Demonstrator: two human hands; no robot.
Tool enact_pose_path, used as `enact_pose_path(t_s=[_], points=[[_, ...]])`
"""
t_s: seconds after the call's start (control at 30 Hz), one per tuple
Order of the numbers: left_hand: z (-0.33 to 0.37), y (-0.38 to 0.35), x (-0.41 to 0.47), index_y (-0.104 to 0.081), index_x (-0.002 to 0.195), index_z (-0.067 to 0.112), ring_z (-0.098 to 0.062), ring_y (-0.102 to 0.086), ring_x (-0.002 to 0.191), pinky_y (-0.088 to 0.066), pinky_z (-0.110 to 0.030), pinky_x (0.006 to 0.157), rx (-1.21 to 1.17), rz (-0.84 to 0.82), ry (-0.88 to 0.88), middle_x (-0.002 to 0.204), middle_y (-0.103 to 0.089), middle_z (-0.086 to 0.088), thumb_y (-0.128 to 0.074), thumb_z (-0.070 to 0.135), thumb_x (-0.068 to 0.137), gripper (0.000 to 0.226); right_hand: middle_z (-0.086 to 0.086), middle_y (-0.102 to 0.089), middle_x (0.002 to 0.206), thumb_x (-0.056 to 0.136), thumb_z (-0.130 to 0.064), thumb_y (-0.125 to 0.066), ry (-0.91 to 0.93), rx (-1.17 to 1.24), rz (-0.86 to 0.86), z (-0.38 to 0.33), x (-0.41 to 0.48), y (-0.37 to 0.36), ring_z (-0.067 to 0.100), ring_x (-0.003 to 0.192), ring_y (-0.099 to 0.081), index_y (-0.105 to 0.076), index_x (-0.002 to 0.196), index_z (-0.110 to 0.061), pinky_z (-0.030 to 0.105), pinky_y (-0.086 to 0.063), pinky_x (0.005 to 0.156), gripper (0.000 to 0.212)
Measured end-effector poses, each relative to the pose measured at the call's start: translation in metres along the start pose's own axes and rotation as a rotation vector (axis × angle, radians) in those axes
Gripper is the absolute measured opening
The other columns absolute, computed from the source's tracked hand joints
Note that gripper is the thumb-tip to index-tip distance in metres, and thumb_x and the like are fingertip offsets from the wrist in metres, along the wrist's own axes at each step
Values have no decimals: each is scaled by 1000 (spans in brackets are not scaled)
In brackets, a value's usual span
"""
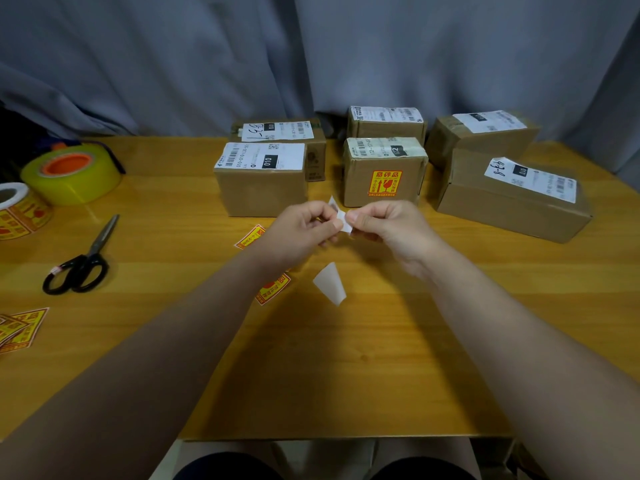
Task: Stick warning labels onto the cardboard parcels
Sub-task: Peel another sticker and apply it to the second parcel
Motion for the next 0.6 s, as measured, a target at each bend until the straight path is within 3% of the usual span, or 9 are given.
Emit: enact_pose_path(t_s=[0.17, 0.3, 0.37, 0.53, 0.6], points=[[-3, 7, -2, -60, 85, 10, -6, -56, 68, -48, -13, 65, 32, -33, 40, 75, -61, -3, -55, 14, 92, 9, -6, -68, 58, 81, -12, -70, -13, -8, -1, 0, 1, 5, 0, 54, -58, -70, 72, -14, 10, -44, 55, 10], [0, 9, -3, -61, 93, 2, -5, -55, 67, -47, -13, 64, 37, -40, 47, 77, -61, -4, -55, 13, 92, 13, -5, -69, 63, 82, -12, -70, 4, -17, 20, 0, 2, 7, 2, 59, -60, -70, 72, -14, 17, -48, 65, 10], [-1, 11, -3, -63, 95, 3, -2, -57, 68, -48, -14, 64, 46, -47, 66, 79, -62, -5, -55, 14, 93, 14, -2, -69, 68, 84, -10, -68, 48, -45, 9, -1, 0, 6, 4, 65, -62, -70, 76, -12, 20, -50, 70, 8], [3, 12, 0, -68, 89, 9, -14, -59, 79, -46, -27, 70, -109, 0, 155, 83, -66, -4, -48, 24, 95, 26, 0, -69, 80, 87, -11, -65, 205, -249, 23, -10, -3, 1, 8, 75, -62, -70, 85, -13, 24, -51, 76, 7], [7, 11, 0, -66, 88, 12, -11, -57, 77, -45, -25, 69, -19, 43, 105, 82, -63, -3, -49, 34, 95, 29, 3, -69, 81, 88, -11, -64, 255, -311, 19, -12, -4, -1, 12, 77, -63, -71, 86, -12, 30, -52, 77, 7]])
Point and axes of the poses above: each hand's wrist, its own x-axis towards the middle knuckle, its own y-axis out of the back of the hand, z = x × y, the point moved 1 cm from there along x, towards the middle knuckle
